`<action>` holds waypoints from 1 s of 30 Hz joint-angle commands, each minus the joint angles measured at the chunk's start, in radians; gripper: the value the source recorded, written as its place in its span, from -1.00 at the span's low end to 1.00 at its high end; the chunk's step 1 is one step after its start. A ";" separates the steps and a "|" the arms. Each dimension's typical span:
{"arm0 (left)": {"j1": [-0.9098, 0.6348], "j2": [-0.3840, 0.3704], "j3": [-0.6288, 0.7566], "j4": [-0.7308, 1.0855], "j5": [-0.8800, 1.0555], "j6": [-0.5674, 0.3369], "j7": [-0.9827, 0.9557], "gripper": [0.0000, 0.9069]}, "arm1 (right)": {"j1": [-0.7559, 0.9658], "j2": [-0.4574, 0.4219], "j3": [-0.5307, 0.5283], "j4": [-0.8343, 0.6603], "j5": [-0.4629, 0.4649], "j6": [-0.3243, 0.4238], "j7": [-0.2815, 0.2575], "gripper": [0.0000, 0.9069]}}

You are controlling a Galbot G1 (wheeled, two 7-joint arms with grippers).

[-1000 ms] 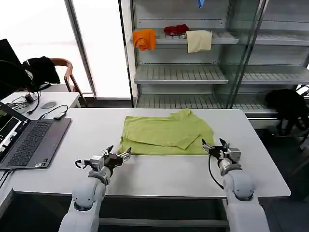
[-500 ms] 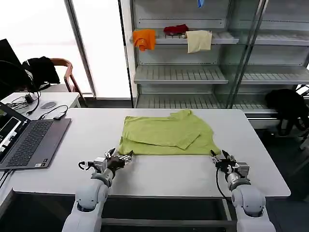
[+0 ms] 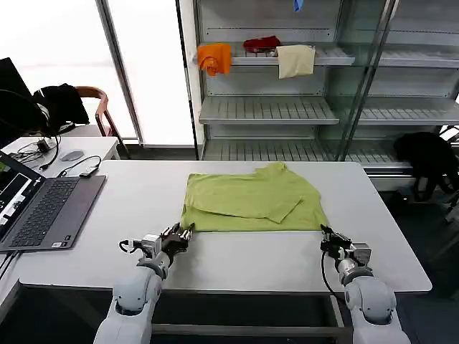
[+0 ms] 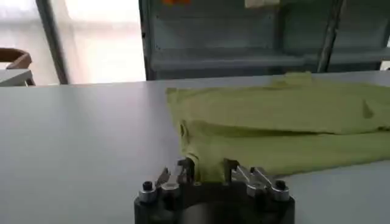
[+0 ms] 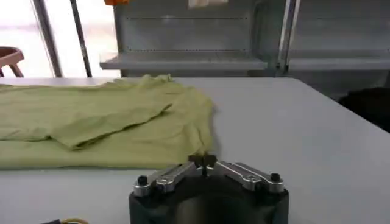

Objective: Fold and organize the clothes.

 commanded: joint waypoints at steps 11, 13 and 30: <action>0.114 0.074 -0.021 -0.115 0.031 0.002 0.023 -1.00 | -0.219 -0.007 -0.032 0.309 0.070 -0.112 0.060 -1.00; 0.152 0.092 -0.035 -0.152 0.017 0.002 0.021 -1.00 | -0.255 0.000 -0.048 0.342 0.061 -0.112 0.068 -1.00; 0.465 0.196 -0.219 -0.354 -0.064 0.002 0.019 -1.00 | -0.432 0.008 -0.187 0.458 -0.063 -0.113 0.122 -1.00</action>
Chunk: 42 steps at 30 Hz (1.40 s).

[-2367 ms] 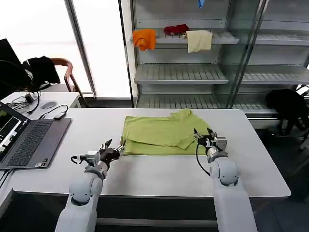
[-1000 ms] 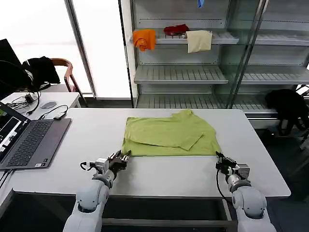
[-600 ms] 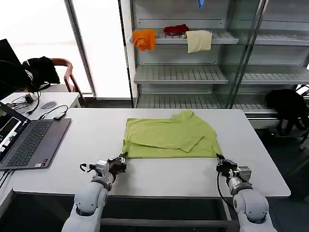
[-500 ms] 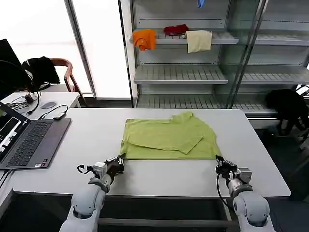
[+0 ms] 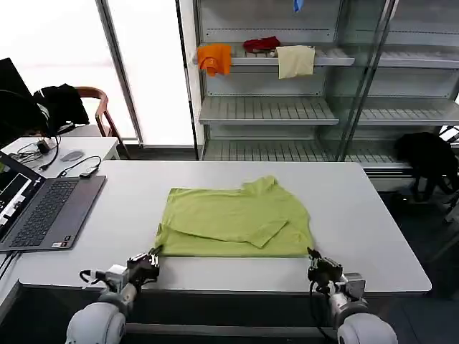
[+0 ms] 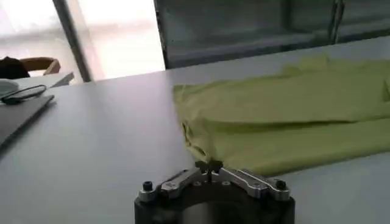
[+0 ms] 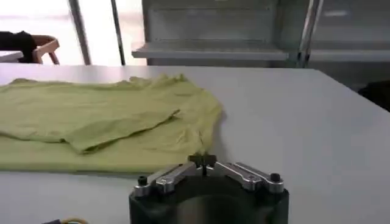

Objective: Fold and organize the clothes.

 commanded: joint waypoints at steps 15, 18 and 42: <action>0.196 0.012 -0.092 -0.137 -0.035 0.000 -0.022 1.00 | -0.109 0.038 -0.039 0.128 -0.148 -0.010 0.041 1.00; 0.183 0.004 -0.102 -0.150 -0.045 0.000 -0.032 1.00 | -0.069 0.032 -0.004 0.145 -0.146 -0.011 0.037 1.00; -0.481 0.117 0.055 0.273 -0.318 0.005 -0.083 1.00 | 0.782 0.140 -0.122 -0.645 -0.011 -0.022 0.033 1.00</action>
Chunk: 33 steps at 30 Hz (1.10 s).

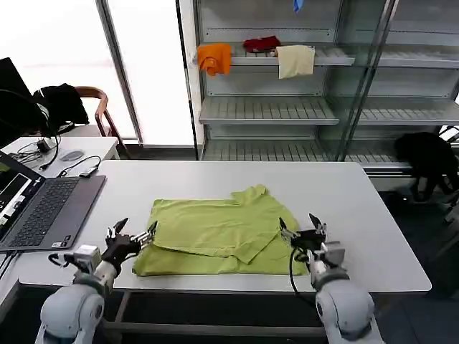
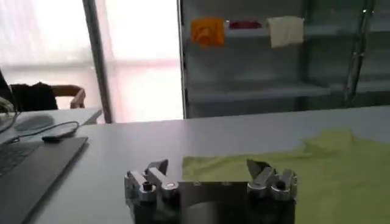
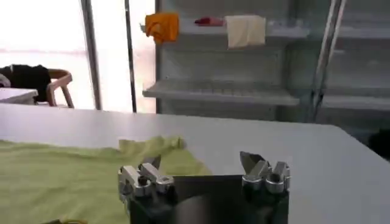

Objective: Fold and organize the clothes.

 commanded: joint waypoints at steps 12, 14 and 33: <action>-0.431 0.025 0.155 0.524 0.002 -0.001 0.074 1.00 | 0.474 0.206 0.012 -0.671 -0.134 0.008 -0.036 1.00; -0.440 0.017 0.157 0.548 0.027 -0.001 0.091 1.00 | 0.486 0.206 0.015 -0.702 -0.142 0.009 -0.035 1.00; -0.469 0.000 0.152 0.672 0.110 -0.003 0.148 0.82 | 0.492 0.206 0.011 -0.774 -0.190 0.012 -0.055 1.00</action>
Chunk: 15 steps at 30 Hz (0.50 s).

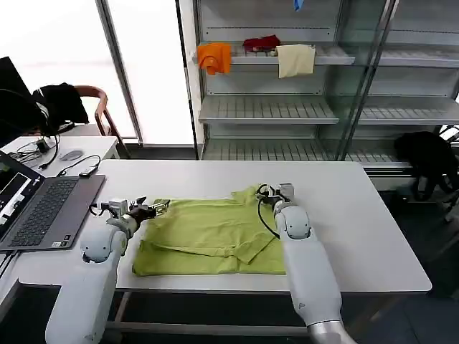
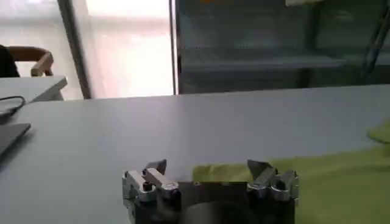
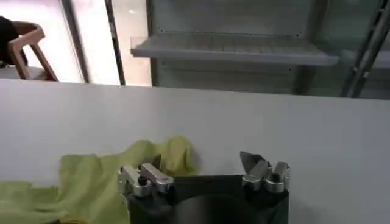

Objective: Fold and organize the clothes.

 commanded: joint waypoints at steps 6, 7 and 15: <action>-0.040 -0.003 0.007 0.109 0.040 -0.001 0.020 0.51 | 0.025 0.049 -0.012 -0.056 -0.026 -0.001 -0.024 0.93; -0.039 -0.003 0.006 0.110 0.042 -0.001 0.021 0.51 | 0.023 0.049 -0.013 -0.052 -0.026 -0.001 -0.030 0.84; -0.020 -0.004 0.004 0.085 0.044 -0.001 0.032 -0.31 | -0.008 0.049 -0.028 -0.020 -0.040 -0.002 -0.073 -1.00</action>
